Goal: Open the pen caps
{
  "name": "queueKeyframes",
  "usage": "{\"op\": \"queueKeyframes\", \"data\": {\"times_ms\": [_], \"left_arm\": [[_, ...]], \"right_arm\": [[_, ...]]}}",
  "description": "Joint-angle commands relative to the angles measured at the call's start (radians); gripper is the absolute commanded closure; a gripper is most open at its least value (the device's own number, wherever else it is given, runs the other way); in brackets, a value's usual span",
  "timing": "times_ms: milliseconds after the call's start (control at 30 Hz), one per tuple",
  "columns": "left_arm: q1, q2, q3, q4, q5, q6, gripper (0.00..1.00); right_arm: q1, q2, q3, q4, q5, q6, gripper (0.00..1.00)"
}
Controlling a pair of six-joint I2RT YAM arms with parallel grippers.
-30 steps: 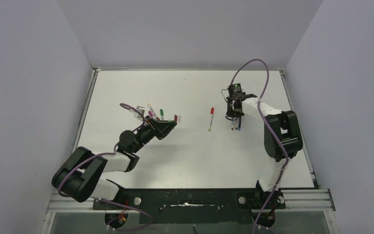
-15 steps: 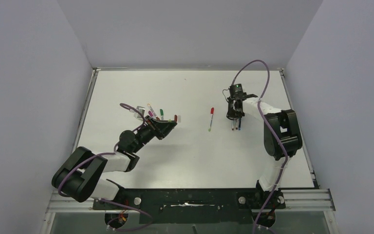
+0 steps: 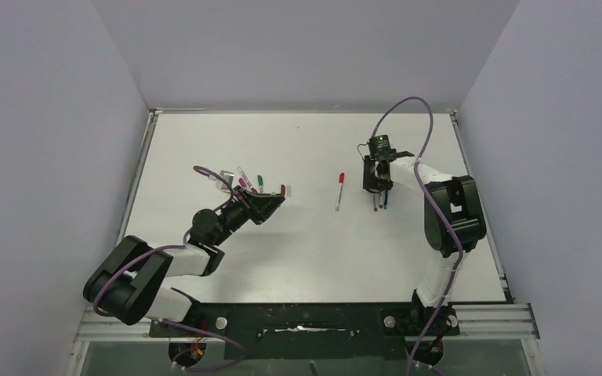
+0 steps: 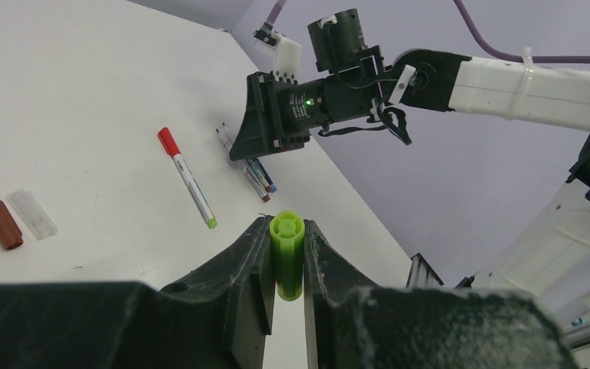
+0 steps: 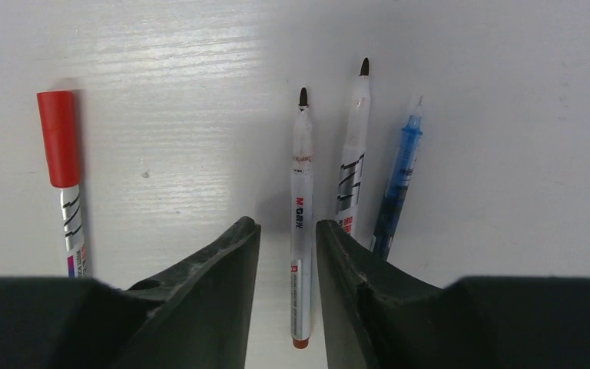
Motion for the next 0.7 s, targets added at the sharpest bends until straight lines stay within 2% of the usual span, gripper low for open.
{"op": "queueKeyframes", "data": {"times_ms": [0,133,267,300,333,367,500,667], "left_arm": [[-0.004,-0.012,0.04,0.005,-0.013,0.027,0.92],[-0.004,-0.015,0.065,-0.094,-0.045,0.069,0.9],[-0.004,-0.018,0.1,-0.212,-0.093,0.124,0.89],[-0.004,-0.016,0.114,-0.259,-0.114,0.141,0.89],[-0.004,-0.013,0.13,-0.325,-0.141,0.158,0.9],[-0.004,-0.007,0.149,-0.379,-0.169,0.177,0.9],[-0.019,0.047,0.286,-0.63,-0.292,0.211,0.9],[-0.061,0.179,0.539,-0.957,-0.449,0.276,0.9]], "right_arm": [[-0.006,-0.05,0.011,0.035,-0.018,0.003,0.63],[-0.002,-0.121,-0.015,0.044,-0.034,0.007,0.54],[-0.001,-0.187,-0.04,0.067,-0.073,0.014,0.35],[-0.001,-0.199,-0.046,0.073,-0.079,0.017,0.17],[0.001,-0.208,-0.049,0.077,-0.086,0.018,0.04],[0.004,-0.213,-0.05,0.081,-0.093,0.019,0.01],[0.024,-0.231,-0.058,0.101,-0.117,0.026,0.02],[0.042,-0.242,-0.052,0.11,-0.138,0.033,0.02]]}}
